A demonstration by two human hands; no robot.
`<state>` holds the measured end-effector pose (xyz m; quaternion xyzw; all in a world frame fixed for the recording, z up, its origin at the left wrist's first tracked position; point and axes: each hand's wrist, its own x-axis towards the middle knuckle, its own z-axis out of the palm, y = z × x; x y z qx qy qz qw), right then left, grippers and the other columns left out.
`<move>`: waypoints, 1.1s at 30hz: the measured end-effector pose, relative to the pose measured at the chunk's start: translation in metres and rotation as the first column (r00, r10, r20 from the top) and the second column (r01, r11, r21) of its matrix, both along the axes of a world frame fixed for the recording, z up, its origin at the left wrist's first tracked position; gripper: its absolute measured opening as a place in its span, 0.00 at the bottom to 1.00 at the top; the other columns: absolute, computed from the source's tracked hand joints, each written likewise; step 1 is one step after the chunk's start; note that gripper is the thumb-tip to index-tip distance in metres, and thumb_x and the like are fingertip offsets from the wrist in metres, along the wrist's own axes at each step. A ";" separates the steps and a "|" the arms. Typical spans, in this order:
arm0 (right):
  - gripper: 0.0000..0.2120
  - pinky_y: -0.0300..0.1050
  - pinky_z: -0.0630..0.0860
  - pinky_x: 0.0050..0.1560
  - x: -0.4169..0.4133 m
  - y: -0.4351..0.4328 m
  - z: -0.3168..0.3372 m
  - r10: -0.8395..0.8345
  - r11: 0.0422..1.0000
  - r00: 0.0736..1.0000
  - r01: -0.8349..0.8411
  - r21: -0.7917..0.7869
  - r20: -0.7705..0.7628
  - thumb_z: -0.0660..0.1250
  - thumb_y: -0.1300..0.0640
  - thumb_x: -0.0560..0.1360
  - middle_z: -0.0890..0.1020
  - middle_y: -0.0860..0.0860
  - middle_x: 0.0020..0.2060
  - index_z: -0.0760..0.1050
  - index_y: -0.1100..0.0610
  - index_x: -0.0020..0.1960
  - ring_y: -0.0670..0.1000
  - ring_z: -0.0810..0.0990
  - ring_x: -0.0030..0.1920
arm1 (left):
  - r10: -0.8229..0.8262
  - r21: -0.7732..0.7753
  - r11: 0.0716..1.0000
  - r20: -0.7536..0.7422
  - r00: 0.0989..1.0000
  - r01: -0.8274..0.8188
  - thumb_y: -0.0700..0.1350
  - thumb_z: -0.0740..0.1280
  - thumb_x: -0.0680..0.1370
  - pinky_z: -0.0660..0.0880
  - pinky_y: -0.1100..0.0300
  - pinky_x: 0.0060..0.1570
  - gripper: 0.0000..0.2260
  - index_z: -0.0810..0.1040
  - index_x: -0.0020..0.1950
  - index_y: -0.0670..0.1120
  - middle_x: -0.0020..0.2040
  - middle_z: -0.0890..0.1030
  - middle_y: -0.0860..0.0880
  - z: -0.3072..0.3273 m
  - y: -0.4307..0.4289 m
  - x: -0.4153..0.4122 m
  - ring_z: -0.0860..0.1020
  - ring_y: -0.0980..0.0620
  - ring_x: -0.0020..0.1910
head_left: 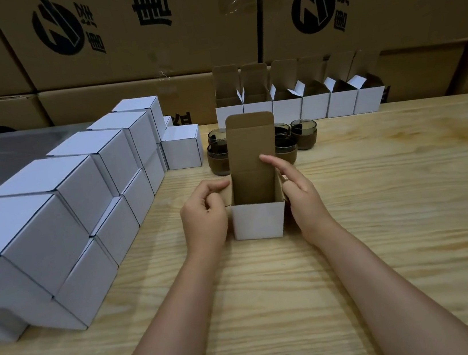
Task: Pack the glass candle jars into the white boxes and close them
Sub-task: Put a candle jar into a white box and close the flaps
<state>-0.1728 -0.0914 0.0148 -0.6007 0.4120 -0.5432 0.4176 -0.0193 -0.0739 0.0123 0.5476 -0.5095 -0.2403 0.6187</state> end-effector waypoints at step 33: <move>0.24 0.37 0.67 0.49 -0.021 -0.055 0.003 -0.548 0.822 0.789 0.569 -0.004 -0.279 0.59 0.62 0.77 0.65 0.53 0.63 0.65 0.49 0.71 0.48 0.72 0.51 | -0.265 0.008 0.963 -0.115 0.957 0.268 0.56 0.78 0.55 0.61 0.74 0.49 0.53 0.50 0.73 0.66 0.61 0.59 0.66 -0.007 -0.010 0.005 0.58 0.59 0.64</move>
